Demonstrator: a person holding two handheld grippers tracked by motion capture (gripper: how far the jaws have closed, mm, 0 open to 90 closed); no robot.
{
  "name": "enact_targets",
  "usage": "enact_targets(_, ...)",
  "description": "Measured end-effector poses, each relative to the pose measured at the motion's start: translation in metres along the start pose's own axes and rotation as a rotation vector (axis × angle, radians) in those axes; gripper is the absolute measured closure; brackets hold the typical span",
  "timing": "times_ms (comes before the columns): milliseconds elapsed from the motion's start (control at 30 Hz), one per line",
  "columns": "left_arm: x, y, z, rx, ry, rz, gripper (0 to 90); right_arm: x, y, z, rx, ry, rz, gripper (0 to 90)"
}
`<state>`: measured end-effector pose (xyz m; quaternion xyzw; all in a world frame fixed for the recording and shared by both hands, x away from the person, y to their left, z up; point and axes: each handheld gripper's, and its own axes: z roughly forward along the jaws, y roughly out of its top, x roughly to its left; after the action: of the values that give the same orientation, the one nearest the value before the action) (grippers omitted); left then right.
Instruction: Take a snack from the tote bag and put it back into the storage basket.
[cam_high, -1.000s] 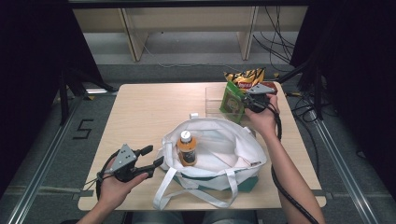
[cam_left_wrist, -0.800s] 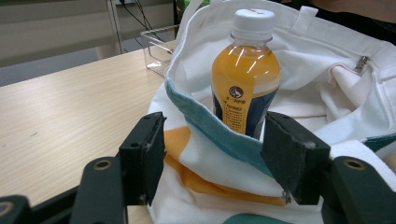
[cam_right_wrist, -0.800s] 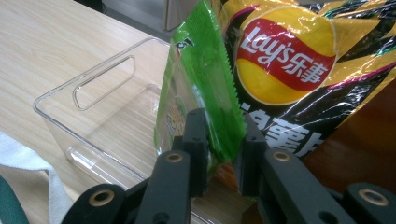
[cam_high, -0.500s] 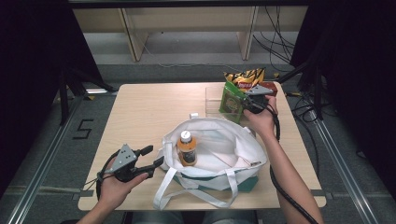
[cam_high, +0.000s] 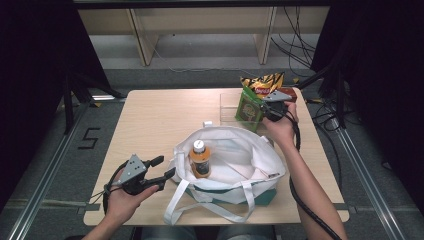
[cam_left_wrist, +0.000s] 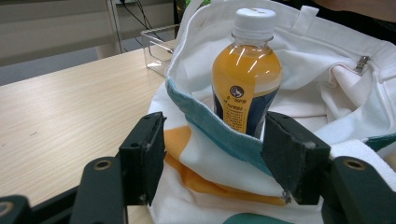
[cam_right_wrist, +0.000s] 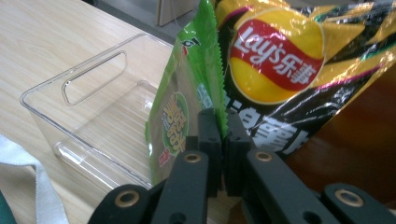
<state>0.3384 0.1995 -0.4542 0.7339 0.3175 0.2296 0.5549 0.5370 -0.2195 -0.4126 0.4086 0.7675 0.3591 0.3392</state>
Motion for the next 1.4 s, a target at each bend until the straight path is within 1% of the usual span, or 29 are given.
enact_targets(33,0.0,0.0,0.0,0.0,0.0,0.001,38.7,0.0,0.001,0.0,-0.014,-0.016,-0.013,89.3)
enact_targets(133,0.001,0.0,-0.001,-0.001,0.001,0.001,38.7,-0.001,0.005,-0.002,-0.009,-0.008,-0.034,89.6)
enact_targets(167,0.001,0.0,-0.001,-0.001,0.002,0.001,38.7,-0.001,0.006,-0.002,-0.016,-0.005,-0.039,89.6)
enact_targets(233,0.002,0.0,0.0,-0.01,-0.004,0.006,38.7,-0.002,0.008,-0.004,-0.017,0.001,-0.041,89.7)
enact_targets(300,0.001,0.0,-0.001,-0.001,0.003,0.007,38.7,0.0,0.01,-0.007,-0.022,0.003,-0.04,89.8)
enact_targets(333,0.001,0.0,-0.001,-0.001,0.001,0.007,38.7,-0.002,0.012,-0.009,-0.028,0.01,-0.056,89.8)
enact_targets(400,0.001,0.0,0.0,0.001,0.0,0.004,38.7,-0.003,0.016,-0.012,-0.041,0.016,-0.069,89.8)
enact_targets(433,0.001,0.0,0.0,0.001,0.001,0.002,38.7,-0.004,0.018,-0.014,-0.05,0.019,-0.093,89.8)
enact_targets(467,0.0,0.0,0.0,0.001,0.0,0.001,38.7,-0.004,0.02,-0.016,-0.058,0.012,-0.087,89.8)
enact_targets(500,0.0,0.0,0.0,0.001,0.001,0.002,38.7,-0.006,0.022,-0.017,-0.061,0.022,-0.102,89.8)
enact_targets(533,0.001,0.0,0.0,0.001,0.001,0.001,38.7,-0.006,0.023,-0.019,-0.07,0.007,-0.102,89.8)
enact_targets(567,0.001,0.0,0.0,0.0,0.002,0.001,38.7,-0.006,0.023,-0.02,-0.071,0.002,-0.095,89.8)
enact_targets(600,0.001,0.0,0.0,0.0,0.002,0.001,38.7,-0.009,0.025,-0.021,-0.073,0.017,-0.12,89.7)
enact_targets(733,0.001,0.0,0.0,0.001,0.001,0.002,38.7,-0.011,0.027,-0.025,-0.075,0.01,-0.146,89.6)
enact_targets(900,0.0,0.0,0.0,0.002,0.0,-0.001,38.7,-0.014,0.023,-0.026,-0.054,-0.001,-0.151,89.2)
enact_targets(933,0.0,0.0,0.0,0.002,0.0,-0.001,38.7,-0.015,0.022,-0.025,-0.052,-0.022,-0.157,89.2)
enact_targets(967,0.0,0.0,0.0,0.003,0.0,-0.002,38.7,-0.015,0.02,-0.024,-0.039,-0.012,-0.15,89.2)
enact_targets(1000,0.0,0.0,0.0,0.003,0.0,-0.002,38.7,-0.016,0.018,-0.023,-0.043,-0.031,-0.162,89.2)
enact_targets(1033,0.0,0.0,0.0,0.003,0.0,-0.001,38.7,-0.017,0.016,-0.022,-0.024,-0.012,-0.158,89.2)
enact_targets(1100,0.001,0.0,0.0,0.002,0.0,0.006,38.7,-0.018,0.012,-0.02,-0.016,-0.036,-0.169,89.2)
enact_targets(1133,0.001,0.0,0.0,0.003,0.001,0.006,38.7,-0.018,0.011,-0.02,-0.008,-0.038,-0.179,89.2)
enact_targets(1167,0.001,0.0,0.0,0.003,0.0,0.005,38.7,-0.019,0.009,-0.019,-0.001,-0.034,-0.177,89.1)
enact_targets(1200,0.001,0.0,0.0,0.004,0.0,0.005,38.7,-0.02,0.008,-0.019,0.014,-0.017,-0.175,89.1)
enact_targets(1233,0.001,0.0,0.0,0.004,0.0,0.004,38.7,-0.02,0.007,-0.019,0.015,-0.024,-0.179,89.0)
enact_targets(1267,0.001,0.0,0.0,0.004,0.0,0.005,38.7,-0.02,0.006,-0.018,0.019,-0.026,-0.164,89.0)
enact_targets(1300,0.0,-0.001,0.0,0.005,0.001,-0.005,38.7,-0.02,0.006,-0.018,0.021,-0.025,-0.166,89.0)
enact_targets(1333,0.0,-0.001,0.0,0.005,0.001,-0.004,38.7,-0.021,0.005,-0.019,0.011,-0.046,-0.18,89.0)
enact_targets(1367,0.0,-0.001,0.0,0.005,0.001,-0.004,38.7,-0.021,0.005,-0.019,0.009,-0.05,-0.176,89.1)
enact_targets(1400,0.0,-0.001,0.0,0.005,0.001,-0.003,38.7,-0.021,0.004,-0.019,0.023,-0.036,-0.177,89.1)
